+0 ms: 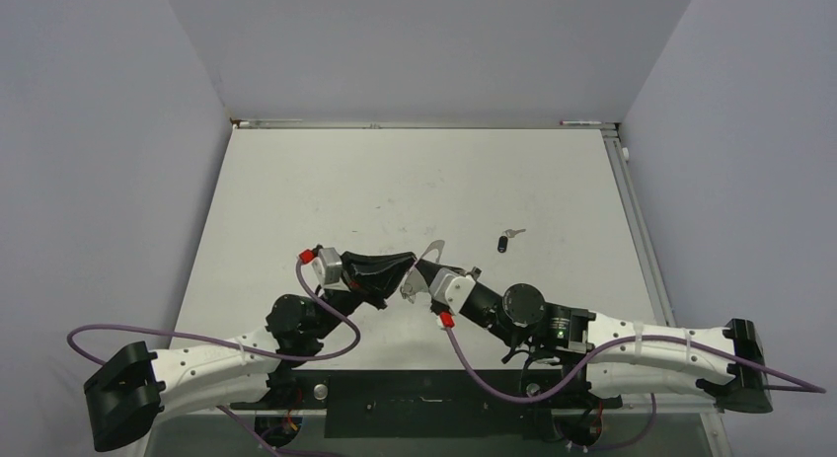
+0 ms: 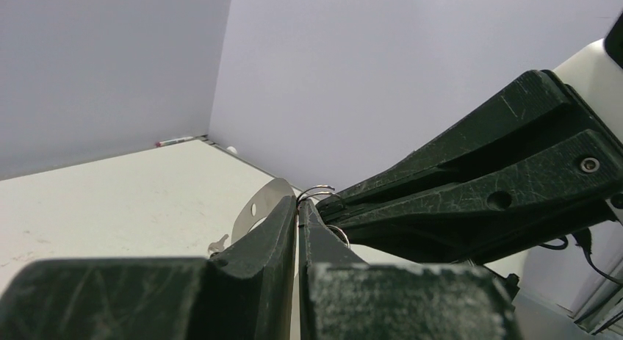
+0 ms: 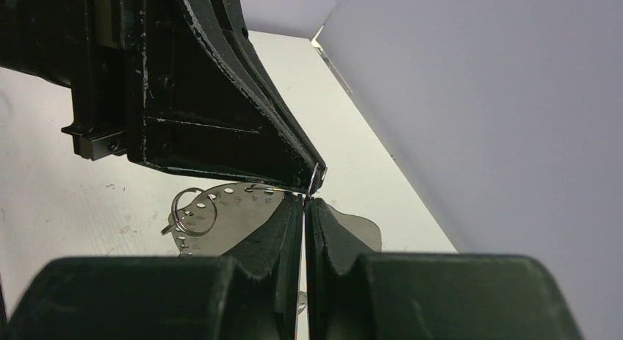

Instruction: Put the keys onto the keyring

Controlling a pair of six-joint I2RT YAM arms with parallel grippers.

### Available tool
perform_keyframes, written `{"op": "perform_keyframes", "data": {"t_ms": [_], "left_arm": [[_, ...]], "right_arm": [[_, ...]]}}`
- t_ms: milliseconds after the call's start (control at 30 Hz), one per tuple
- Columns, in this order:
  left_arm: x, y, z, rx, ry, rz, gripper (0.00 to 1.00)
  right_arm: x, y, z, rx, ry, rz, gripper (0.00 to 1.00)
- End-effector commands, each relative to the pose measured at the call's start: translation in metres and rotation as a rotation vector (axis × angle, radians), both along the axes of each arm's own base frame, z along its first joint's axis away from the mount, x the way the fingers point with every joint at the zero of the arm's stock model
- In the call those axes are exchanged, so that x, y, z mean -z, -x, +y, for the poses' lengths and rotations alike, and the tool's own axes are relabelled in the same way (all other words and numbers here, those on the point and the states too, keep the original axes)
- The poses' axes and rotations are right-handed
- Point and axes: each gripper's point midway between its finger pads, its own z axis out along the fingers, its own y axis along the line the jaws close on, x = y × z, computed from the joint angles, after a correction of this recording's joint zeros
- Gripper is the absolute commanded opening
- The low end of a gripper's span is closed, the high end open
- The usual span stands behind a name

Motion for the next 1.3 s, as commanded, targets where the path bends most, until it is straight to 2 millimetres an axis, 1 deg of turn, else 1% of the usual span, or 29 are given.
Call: {"op": "perform_keyframes", "data": {"t_ms": [0,200,333,367,500,767,900,1000,1133,1267], "left_arm": [[-0.013,0.040,-0.011,0.198,0.038,-0.085,0.00],[-0.013,0.037,-0.006,0.157,0.061,-0.081,0.00],[-0.013,0.039,-0.007,0.162,0.068,-0.084,0.00],[-0.014,0.037,-0.006,0.147,0.075,-0.077,0.00],[-0.014,0.038,-0.006,0.146,0.080,-0.078,0.00],[-0.012,0.040,-0.007,0.152,0.078,-0.074,0.00],[-0.009,0.042,-0.009,0.165,0.068,-0.079,0.00],[-0.006,0.047,-0.012,0.191,0.051,-0.094,0.00],[0.003,0.051,-0.013,0.208,0.023,-0.102,0.00],[0.012,0.048,-0.010,0.183,-0.015,-0.096,0.15]], "right_arm": [[-0.031,0.002,-0.003,-0.024,-0.085,-0.046,0.05],[-0.029,0.001,-0.004,-0.011,-0.093,-0.027,0.05],[-0.024,-0.001,-0.001,-0.005,-0.088,-0.015,0.12],[-0.024,-0.002,0.000,-0.003,-0.087,-0.014,0.14],[-0.022,-0.003,0.004,0.001,-0.086,-0.009,0.17],[-0.026,-0.005,0.002,0.020,-0.107,-0.011,0.14],[-0.029,-0.003,0.002,0.003,-0.105,-0.019,0.06],[-0.028,-0.001,0.003,-0.012,-0.088,-0.021,0.05],[-0.029,0.001,0.000,-0.020,-0.079,-0.025,0.05],[-0.028,0.004,-0.001,-0.034,-0.046,-0.022,0.05]]}}
